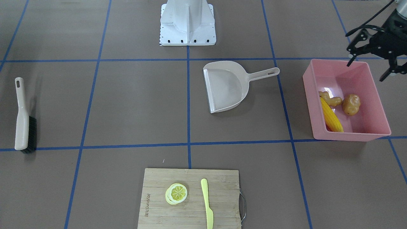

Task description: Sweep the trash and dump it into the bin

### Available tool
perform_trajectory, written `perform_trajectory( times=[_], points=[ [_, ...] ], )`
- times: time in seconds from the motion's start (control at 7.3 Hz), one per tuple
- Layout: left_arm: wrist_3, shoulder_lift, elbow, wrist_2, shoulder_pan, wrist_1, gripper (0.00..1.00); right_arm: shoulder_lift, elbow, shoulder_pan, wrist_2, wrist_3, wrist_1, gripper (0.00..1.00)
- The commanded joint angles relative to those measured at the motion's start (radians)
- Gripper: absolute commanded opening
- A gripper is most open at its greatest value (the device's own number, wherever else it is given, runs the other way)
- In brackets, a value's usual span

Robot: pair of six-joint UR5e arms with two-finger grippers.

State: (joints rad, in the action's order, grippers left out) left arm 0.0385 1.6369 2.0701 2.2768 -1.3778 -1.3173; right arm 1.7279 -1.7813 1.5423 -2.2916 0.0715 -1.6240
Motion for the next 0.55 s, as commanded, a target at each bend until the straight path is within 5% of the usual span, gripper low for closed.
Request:
perform_trajectory(
  times=[0.0, 0.41],
  points=[
    [0.003, -0.06, -0.17, 0.056, -0.165, 0.041, 0.99, -0.004, 0.043, -0.001, -0.103, 0.002, 0.004, 1.0],
    [0.001, -0.086, -0.316, 0.132, -0.167, 0.032, 0.99, 0.006, 0.036, 0.012, -0.121, 0.004, 0.003, 1.0]
  ],
)
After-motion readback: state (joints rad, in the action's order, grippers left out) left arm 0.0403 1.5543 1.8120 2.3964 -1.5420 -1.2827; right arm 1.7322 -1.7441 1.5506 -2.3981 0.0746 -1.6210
